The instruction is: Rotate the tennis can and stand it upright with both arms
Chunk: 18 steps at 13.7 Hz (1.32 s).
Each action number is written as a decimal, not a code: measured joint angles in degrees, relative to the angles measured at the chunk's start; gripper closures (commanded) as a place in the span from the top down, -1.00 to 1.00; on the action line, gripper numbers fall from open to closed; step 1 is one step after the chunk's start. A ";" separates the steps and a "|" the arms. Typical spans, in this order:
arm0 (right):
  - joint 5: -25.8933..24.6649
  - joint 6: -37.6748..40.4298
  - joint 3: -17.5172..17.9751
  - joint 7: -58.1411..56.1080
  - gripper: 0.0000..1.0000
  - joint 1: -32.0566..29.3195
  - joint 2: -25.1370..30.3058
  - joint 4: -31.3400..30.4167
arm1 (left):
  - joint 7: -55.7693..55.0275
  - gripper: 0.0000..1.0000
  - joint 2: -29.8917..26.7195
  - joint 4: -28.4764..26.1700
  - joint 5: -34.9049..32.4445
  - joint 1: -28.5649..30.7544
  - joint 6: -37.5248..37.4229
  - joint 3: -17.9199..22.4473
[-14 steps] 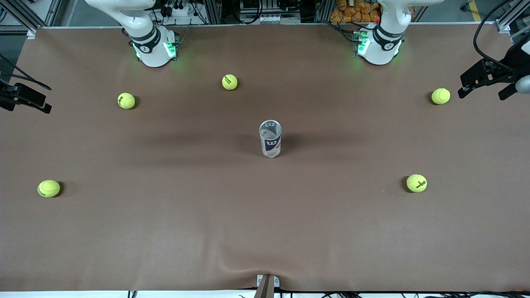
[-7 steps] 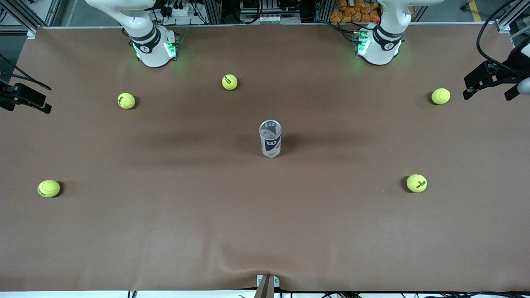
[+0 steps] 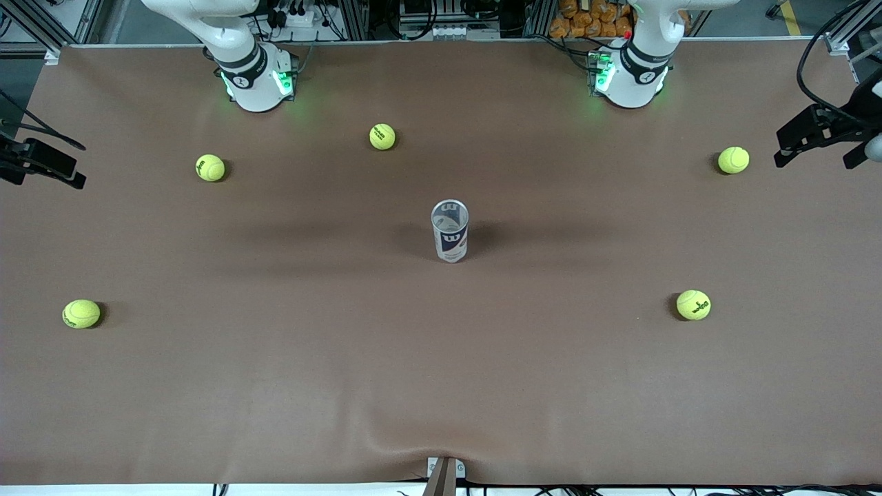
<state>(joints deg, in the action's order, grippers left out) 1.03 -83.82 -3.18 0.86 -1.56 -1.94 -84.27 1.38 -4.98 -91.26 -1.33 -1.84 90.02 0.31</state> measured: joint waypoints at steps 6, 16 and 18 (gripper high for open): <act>0.00 -0.02 0.00 0.00 1.00 0.00 0.00 0.00 | 0.44 1.00 0.00 0.00 0.00 -1.54 0.23 0.31; 0.00 -0.02 0.00 0.00 1.00 0.00 0.00 0.00 | 1.10 1.00 0.48 -0.20 0.00 -1.53 0.24 1.52; 0.00 -0.04 0.00 0.00 1.00 0.00 0.00 0.00 | 1.10 1.00 0.62 -0.33 0.00 -1.53 0.24 1.55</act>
<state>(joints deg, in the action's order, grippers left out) 1.03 -83.87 -3.18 0.86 -1.56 -1.94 -84.27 2.48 -4.36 -91.59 -1.33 -3.37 90.26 1.86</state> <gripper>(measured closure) 0.000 0.000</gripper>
